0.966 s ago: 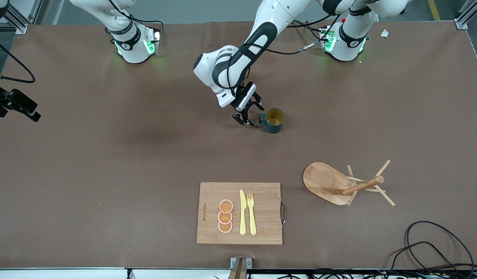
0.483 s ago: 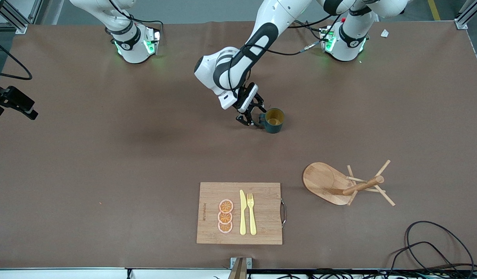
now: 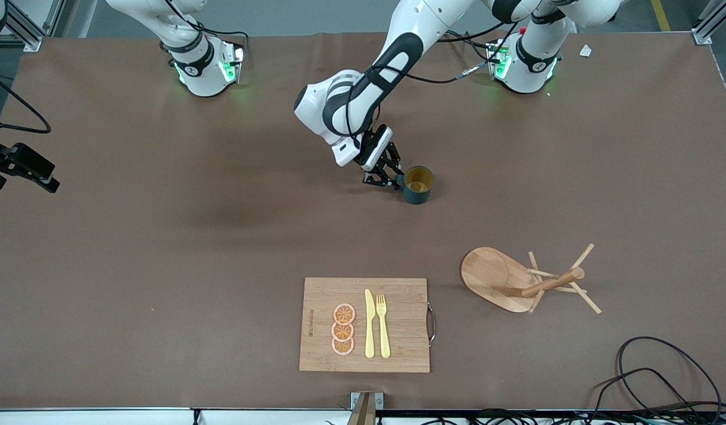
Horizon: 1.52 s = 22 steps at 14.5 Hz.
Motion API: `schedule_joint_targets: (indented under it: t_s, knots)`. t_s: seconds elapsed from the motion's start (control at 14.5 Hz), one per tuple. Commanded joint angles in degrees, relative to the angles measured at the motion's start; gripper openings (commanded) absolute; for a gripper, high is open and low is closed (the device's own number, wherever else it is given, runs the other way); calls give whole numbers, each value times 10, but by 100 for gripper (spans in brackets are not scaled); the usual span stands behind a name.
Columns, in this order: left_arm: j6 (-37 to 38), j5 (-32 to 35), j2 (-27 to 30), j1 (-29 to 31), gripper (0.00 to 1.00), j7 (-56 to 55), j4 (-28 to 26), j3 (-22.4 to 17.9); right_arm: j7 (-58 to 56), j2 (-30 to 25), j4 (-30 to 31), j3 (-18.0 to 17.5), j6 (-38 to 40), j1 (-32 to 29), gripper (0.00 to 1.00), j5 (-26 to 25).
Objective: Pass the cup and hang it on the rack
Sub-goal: 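Grasp the mug handle with the left gripper while the right gripper withdraws, then lift the mug with the left gripper and carry it to the rack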
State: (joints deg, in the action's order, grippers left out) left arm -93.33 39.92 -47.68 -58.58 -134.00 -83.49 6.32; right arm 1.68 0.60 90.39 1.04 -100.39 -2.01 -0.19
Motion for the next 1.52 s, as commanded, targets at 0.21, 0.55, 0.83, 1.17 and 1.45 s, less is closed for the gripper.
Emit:
schedule_joint_targets:
  t_s: [0.21,0.55,0.83,1.17,1.45]
  knots:
    - [29,-15,17,31,0,108,46,0,-11,2,-9,-8,14,-10,100,8]
    - [30,-68,72,86,0,178,76,7,-11,1,-7,-8,14,-10,100,8]
    - [24,-197,149,150,0,245,101,8,-11,1,-7,-8,12,-10,100,8]
    - [-17,-322,217,254,0,394,101,8,-11,1,-7,-8,13,-10,100,8]
    - [-33,-457,241,341,0,509,99,7,-11,1,-7,-8,13,-9,100,8]
